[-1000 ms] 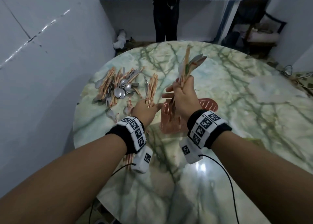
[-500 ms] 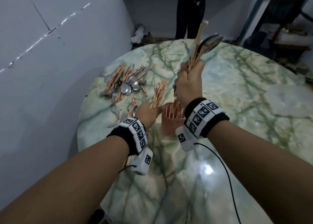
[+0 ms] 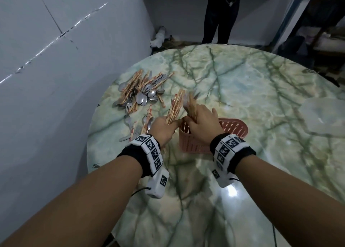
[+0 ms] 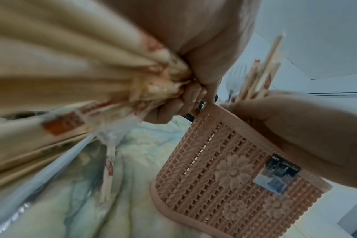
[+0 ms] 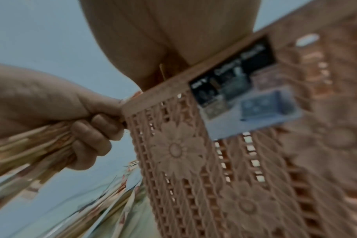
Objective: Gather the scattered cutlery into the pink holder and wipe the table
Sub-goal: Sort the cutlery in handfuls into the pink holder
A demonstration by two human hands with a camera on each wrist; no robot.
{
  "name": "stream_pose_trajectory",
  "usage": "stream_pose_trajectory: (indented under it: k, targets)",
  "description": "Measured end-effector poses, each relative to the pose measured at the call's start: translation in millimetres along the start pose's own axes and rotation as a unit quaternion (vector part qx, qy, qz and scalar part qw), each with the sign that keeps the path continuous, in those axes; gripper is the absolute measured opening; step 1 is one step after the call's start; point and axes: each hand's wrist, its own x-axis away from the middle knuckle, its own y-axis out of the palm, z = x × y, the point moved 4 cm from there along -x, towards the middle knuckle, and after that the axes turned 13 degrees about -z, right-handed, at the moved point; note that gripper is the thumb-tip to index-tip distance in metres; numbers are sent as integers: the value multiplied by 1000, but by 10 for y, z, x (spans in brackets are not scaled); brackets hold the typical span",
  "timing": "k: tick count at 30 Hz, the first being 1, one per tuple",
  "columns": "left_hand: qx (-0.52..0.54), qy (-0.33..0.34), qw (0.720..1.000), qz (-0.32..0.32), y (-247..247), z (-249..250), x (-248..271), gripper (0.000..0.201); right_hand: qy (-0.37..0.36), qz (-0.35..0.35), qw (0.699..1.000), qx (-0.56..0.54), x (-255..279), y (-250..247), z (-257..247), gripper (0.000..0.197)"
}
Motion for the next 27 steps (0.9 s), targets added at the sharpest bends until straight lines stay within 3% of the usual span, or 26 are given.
stream_pose_trajectory:
  k: [6, 10, 14, 19, 22, 24, 27]
  targets:
    - [-5, 2, 1000, -10, 2, 8, 19, 33, 31, 3, 999, -10, 22, -44, 96, 29]
    - [-26, 1, 1000, 3, 8, 51, 47, 29, 47, 59, 996, -47, 81, -125, 177, 43]
    - [-30, 1, 1000, 0, 16, 64, 72, 25, 88, -22, 988, 124, 107, -163, 292, 64]
    - [-64, 19, 998, 7, -15, 149, 116, 19, 74, -103, 978, 163, 135, -246, 388, 98]
    - [-104, 29, 993, 45, -63, 243, 188, 19, 63, -109, 977, 174, 148, -232, 447, 95]
    - [-66, 34, 995, 61, -79, 325, 251, 22, 63, -101, 979, 164, 168, -202, 445, 85]
    - [-12, 82, 995, 47, -73, 517, 347, 18, 63, -118, 981, 139, 176, -186, 455, 94]
